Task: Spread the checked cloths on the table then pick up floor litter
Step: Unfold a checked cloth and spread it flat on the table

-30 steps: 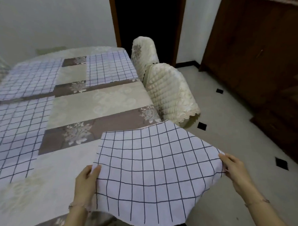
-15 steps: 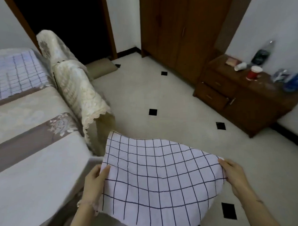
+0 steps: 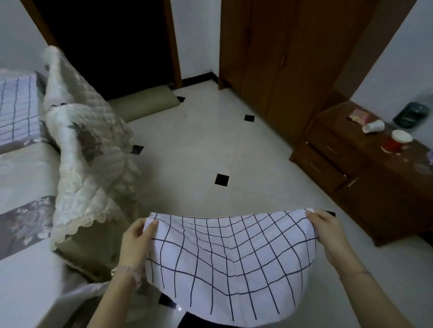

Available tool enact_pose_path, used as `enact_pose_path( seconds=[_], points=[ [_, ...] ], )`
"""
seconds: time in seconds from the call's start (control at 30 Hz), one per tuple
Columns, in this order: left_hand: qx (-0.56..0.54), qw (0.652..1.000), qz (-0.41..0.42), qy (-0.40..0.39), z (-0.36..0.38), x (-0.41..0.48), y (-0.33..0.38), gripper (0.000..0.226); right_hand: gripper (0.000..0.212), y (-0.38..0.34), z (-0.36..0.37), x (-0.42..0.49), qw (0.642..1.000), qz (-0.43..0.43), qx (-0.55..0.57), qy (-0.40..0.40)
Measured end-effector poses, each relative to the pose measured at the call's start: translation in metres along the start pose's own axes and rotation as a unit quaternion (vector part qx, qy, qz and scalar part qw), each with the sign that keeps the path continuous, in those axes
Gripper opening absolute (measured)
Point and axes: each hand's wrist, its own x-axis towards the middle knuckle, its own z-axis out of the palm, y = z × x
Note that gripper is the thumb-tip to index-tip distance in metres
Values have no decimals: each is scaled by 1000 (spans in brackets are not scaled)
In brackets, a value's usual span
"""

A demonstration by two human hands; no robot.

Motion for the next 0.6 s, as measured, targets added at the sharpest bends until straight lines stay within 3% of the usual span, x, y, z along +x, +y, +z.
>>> enact_pose_path(
  seconds=[0.37,0.6],
  points=[
    [-88,987,-42,127,9,146,60,15,21,-133,142,171,984,-65,-81,-146],
    [-160,955,54,243,-19,180,144,15,19,-271,259,222,946,-188,-72,-254]
  ],
)
